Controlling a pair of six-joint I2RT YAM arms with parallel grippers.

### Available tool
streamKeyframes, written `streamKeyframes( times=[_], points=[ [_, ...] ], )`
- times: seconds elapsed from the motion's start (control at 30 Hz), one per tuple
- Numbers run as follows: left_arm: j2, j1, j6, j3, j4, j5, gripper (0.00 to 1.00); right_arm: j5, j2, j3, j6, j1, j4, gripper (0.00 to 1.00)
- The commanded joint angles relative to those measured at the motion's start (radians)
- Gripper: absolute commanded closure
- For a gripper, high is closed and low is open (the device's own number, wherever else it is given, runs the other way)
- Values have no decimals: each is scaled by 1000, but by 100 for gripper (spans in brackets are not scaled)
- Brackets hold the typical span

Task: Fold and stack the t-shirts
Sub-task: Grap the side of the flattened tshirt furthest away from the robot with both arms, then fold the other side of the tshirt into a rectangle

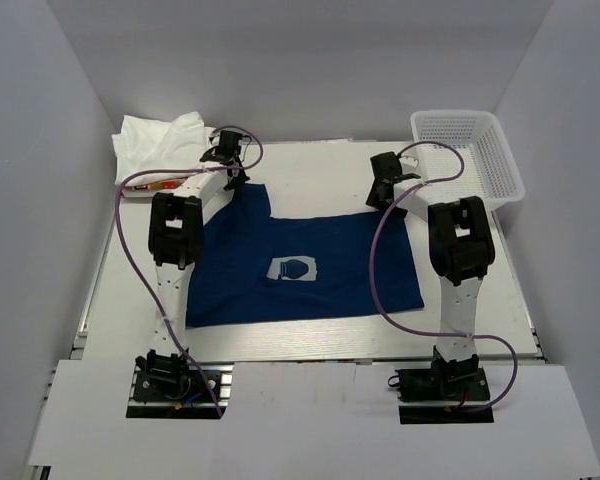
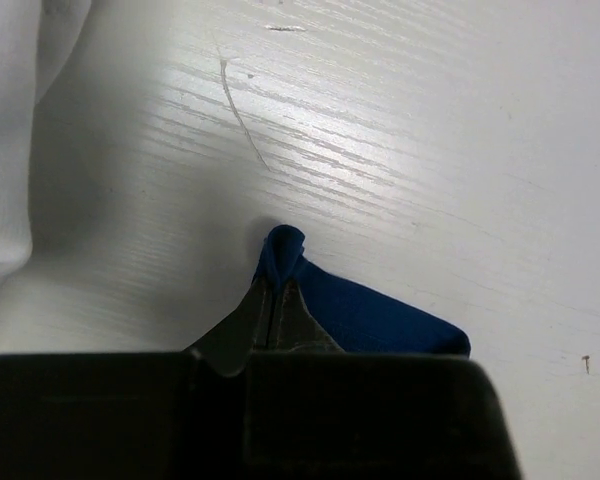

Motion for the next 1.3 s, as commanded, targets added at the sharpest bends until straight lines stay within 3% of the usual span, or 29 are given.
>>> streamKeyframes(
  times=[0.0, 0.1, 0.17, 0.2, 0.23, 0.53, 0.67, 0.9, 1.27],
  points=[
    [-93, -6, 52, -65, 40, 26, 100, 12, -5, -15, 59, 3, -52, 34],
    [-136, -15, 63, -125, 79, 35, 100, 18, -26, -49, 60, 4, -56, 49],
    [-190, -15, 63, -189, 110, 73, 100, 18, -58, -83, 52, 9, -34, 65],
    [-210, -15, 63, -212, 142, 90, 100, 20, -69, -95, 50, 11, -6, 88],
    [-228, -15, 63, -234, 158, 102, 100, 21, -77, -124, 47, 11, 2, 100],
    [-449, -24, 108, -476, 259, 148, 100, 43, -231, -173, -36, 34, 77, 100],
    [-596, -24, 108, -637, 314, 181, 100, 54, -350, -337, -51, 44, 173, 100],
    [-832, -24, 40, -939, 348, 296, 100, 23, -491, -469, -66, 52, 226, 100],
    [-1294, -34, -130, -1277, 135, 205, 100, 15, -624, -584, -45, 46, 235, 100]
  ],
)
